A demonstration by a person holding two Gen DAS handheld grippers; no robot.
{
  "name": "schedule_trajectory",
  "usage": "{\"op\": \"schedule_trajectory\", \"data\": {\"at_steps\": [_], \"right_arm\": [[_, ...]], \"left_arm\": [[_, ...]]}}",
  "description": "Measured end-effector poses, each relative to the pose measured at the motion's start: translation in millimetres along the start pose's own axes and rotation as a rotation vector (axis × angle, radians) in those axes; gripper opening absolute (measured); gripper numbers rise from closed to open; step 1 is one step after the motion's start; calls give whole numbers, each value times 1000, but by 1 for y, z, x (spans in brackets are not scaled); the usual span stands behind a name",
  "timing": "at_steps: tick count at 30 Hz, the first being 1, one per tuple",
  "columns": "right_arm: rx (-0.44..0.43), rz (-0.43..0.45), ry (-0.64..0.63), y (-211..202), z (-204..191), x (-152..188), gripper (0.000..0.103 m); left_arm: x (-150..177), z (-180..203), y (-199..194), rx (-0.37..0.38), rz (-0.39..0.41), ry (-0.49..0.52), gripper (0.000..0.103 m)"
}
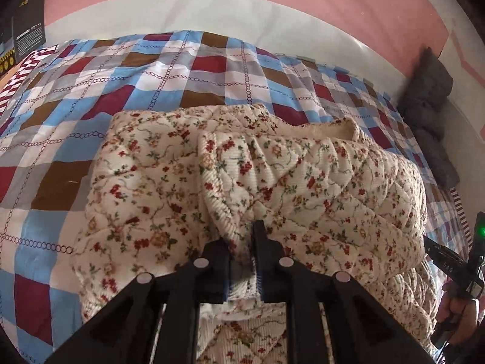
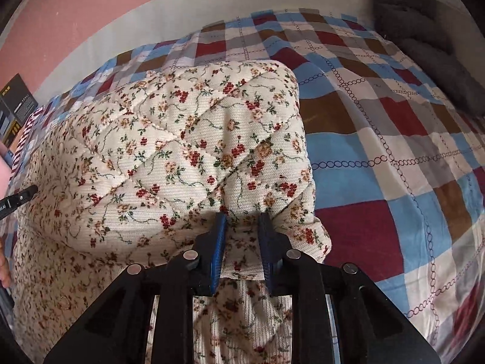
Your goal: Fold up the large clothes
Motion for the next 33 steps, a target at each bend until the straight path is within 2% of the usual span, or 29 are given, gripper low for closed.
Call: {"op": "schedule_trajectory", "data": {"at_steps": [1,5,10,12,14,17,18,19,21,24,27,29,33], "right_arm": [[-1,20,0,-10,0,-2,21],[-43,118,45,-44,3,-10,23],[-51,147,4,-41,-23,-37,23],[-46,155,-27,-30,-36,-49,23],[-42,145,-32,-13,-43,-59,23],[-36,87,-18,20,-40,-63,23],[-34,60,-22,33,-37,-59,23],[-37,41,-23,43,-34,-54,23],[-55,57,-24,50,-29,-49,23],[-20,69,-62,51,-33,-47,23],[8,58,-62,39,-36,-51,23],[-1,83,-53,17,-37,-50,25],[-53,148,-32,-28,-25,-33,25]], "left_arm": [[1,-3,-11,-1,18,-10,24],[-6,-3,-45,-43,87,-12,24],[-34,34,-55,-32,166,65,22],[-45,52,-43,-32,182,127,22],[-49,60,-18,-80,173,191,22],[-41,42,40,-126,51,172,24],[-34,33,55,-113,21,154,24],[-29,29,62,-88,35,154,24],[-24,32,63,-95,76,187,24],[-24,32,66,-86,85,173,24],[-26,35,54,-94,60,168,24],[-26,36,35,-87,56,156,23],[-10,25,-9,-44,110,128,23]]}}
Point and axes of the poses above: each gripper's, at about its wrist camera, not at the fingertips, and y roughly the way its jaws point, z to its right, x to its underside, the point moved 5 cm from there along y, roughly the way its jaws point, and after that the axes turned 1 degree about z, right-handed, at the moved point
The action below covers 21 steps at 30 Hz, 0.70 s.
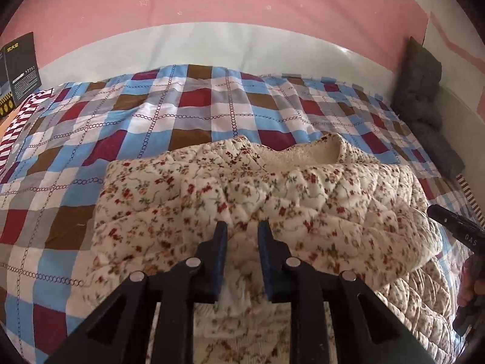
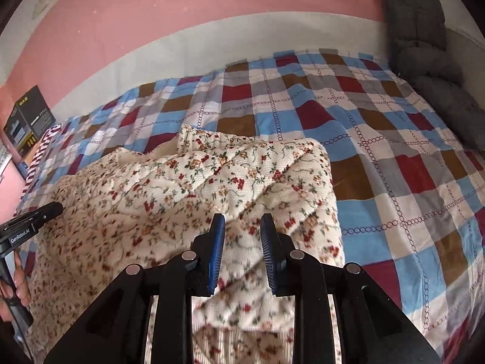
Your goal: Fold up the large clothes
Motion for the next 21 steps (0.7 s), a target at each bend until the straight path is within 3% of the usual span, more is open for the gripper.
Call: {"op": "schedule_trajectory", "data": {"at_steps": [2,6,10,13,17,21], "right_arm": [[6,-13,-9,-7,6,15,25],[9,-152,-1,23,19,44,25],[38,-154,9,24,17,39,24],[41,-126,14,-1,10,35,25],[-44,-78,51,-54,-3,46,50],[-76,-42,43,-104,-20,71,50]], "left_arm": [[14,-8,-2,-10,-20,-1,23],[31,-24,19,1,-79,-48,24],[25,-17,16,-51,-113,-23,24],[27,-15,-9,-55,-112,-28,23],[50,-16,-59,-17,-93,-50,23],[87,-15,-105,-26,-100,-63,23]]}}
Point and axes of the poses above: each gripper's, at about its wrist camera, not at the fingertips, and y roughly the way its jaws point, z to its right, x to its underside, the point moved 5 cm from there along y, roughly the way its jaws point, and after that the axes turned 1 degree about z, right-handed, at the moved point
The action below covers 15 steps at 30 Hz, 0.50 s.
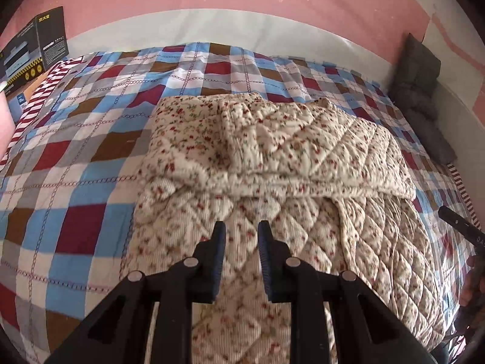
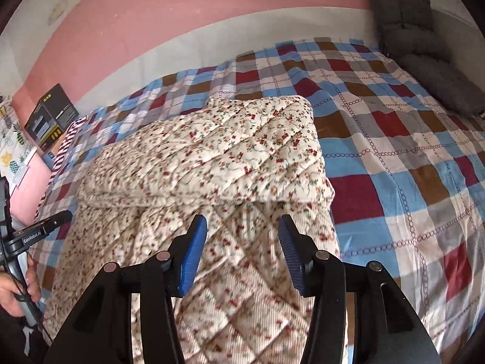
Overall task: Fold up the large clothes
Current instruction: 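Open both grippers and lift them off the narrowed jacket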
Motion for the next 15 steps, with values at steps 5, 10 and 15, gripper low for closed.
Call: {"op": "schedule_trajectory", "data": {"at_steps": [5,10,15], "right_arm": [[-26,33,-17,-56,-27,42,50],[-40,11,-56,-96,-56,93,50],[-69,-23,-85,-122,-80,135,50]], "left_arm": [[54,-4,-57,-13,3,-33,23],[98,-5,-104,-24,4,-24,23],[125,-3,-135,-23,6,0,23]]}}
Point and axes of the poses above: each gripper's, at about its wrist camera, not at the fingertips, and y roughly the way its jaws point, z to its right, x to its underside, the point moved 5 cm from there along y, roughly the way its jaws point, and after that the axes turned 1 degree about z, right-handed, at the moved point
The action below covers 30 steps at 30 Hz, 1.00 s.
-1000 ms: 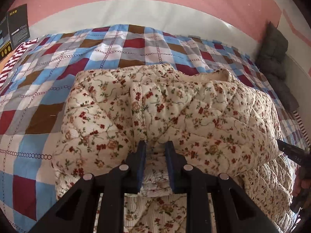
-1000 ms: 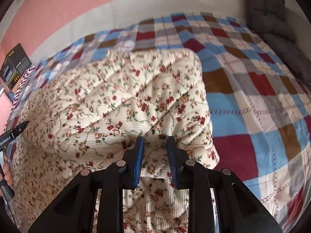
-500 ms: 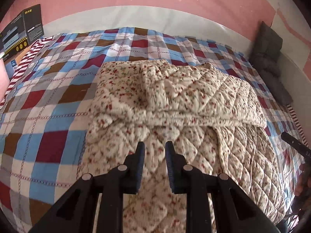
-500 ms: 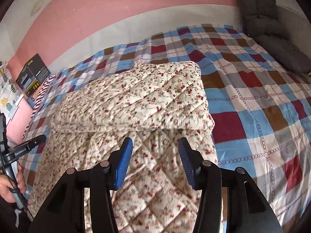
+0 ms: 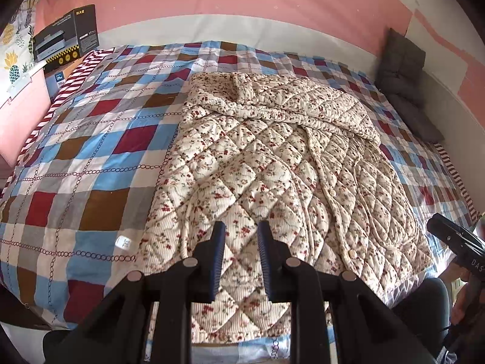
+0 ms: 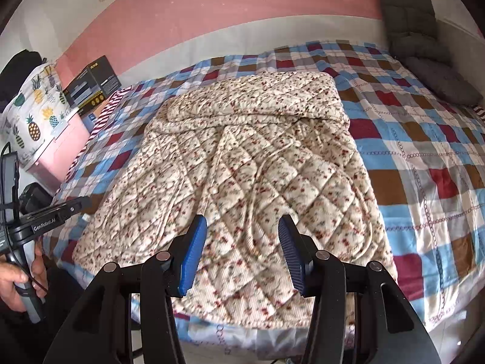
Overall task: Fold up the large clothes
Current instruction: 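Open both grippers and lift them off the narrowed jacket, then grasp the jacket hem with both grippers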
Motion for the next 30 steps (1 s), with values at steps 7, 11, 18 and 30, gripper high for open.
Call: {"op": "schedule_trajectory", "data": {"at_steps": [7,11,18,30], "right_arm": [[-12,1,-25,-20,-21,27,61],[-4,-3,-19,-24,-16,37,69],[43,-40,58,-19,18,53,69],[154,-95,228,3,131,53,69]], "left_arm": [[29,-1,-19,16,0,14,23],[47,-10,-18,6,-25,13,23],[66,-45,-7,-52,-77,-48,28],[57,-98,42,-63,-127,-154,45]]}}
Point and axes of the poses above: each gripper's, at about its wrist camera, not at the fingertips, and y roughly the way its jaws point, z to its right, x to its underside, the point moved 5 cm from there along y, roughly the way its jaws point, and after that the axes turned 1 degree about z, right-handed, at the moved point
